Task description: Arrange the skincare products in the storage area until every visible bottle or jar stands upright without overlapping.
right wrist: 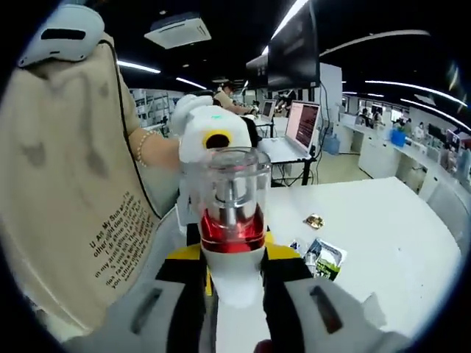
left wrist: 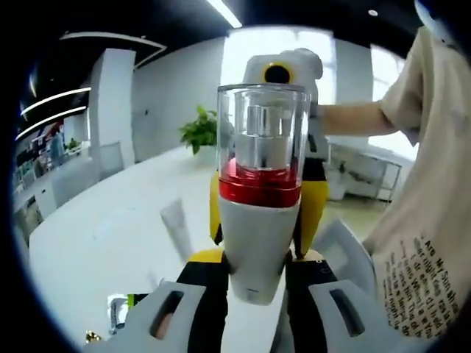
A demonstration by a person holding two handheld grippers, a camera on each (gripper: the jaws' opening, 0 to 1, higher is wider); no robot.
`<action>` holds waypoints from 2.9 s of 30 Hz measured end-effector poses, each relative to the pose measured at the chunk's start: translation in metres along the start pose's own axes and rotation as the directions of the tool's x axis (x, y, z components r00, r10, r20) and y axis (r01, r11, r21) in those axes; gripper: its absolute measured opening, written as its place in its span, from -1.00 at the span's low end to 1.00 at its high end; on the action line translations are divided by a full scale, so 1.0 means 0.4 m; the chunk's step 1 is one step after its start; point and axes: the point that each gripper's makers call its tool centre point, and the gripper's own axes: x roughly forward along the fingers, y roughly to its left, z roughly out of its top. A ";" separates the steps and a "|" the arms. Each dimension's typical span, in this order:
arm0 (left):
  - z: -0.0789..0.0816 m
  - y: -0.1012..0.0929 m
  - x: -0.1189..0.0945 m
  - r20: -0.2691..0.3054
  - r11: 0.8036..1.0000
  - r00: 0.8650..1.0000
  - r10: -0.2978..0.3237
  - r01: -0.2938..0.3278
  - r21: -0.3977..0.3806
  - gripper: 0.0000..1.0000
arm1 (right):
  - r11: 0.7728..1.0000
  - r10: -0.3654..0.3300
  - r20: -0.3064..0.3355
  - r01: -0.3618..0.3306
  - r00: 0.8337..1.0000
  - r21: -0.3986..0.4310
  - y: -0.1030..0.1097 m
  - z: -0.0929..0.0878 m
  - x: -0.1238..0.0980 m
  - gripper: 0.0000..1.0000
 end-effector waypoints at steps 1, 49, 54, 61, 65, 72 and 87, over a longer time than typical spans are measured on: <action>0.001 0.000 0.004 0.001 1.000 1.000 0.000 0.000 0.002 -0.49 | 0.999 -0.035 0.032 0.034 0.999 0.021 -0.005 0.005 -0.009 -0.40; -0.309 0.003 0.311 -0.185 0.991 0.979 -0.088 0.104 0.080 -0.48 | 0.991 -0.113 -0.214 0.126 0.970 0.051 -0.054 -0.398 -0.039 -0.44; -0.330 0.009 0.317 -0.205 0.992 0.975 -0.083 0.101 0.077 -0.48 | 0.993 -0.109 -0.251 0.118 0.962 0.023 -0.056 -0.421 -0.031 -0.44; -0.345 0.011 0.319 -0.207 0.992 0.974 -0.093 0.109 0.068 -0.48 | 0.994 -0.102 -0.269 0.111 0.958 0.019 -0.053 -0.434 -0.028 -0.44; -0.357 0.009 0.321 -0.223 0.991 0.970 -0.092 0.111 0.075 -0.48 | 0.994 -0.100 -0.293 0.107 0.951 0.009 -0.050 -0.448 -0.023 -0.44; -0.356 0.010 0.321 -0.217 0.992 0.972 -0.092 0.109 0.068 -0.47 | 0.993 -0.106 -0.288 0.117 0.952 0.023 -0.055 -0.447 -0.027 -0.42; -0.359 0.007 0.317 -0.231 0.992 0.969 -0.087 0.105 0.067 -0.47 | 0.989 -0.130 -0.269 0.145 0.954 0.035 -0.052 -0.464 -0.020 -0.43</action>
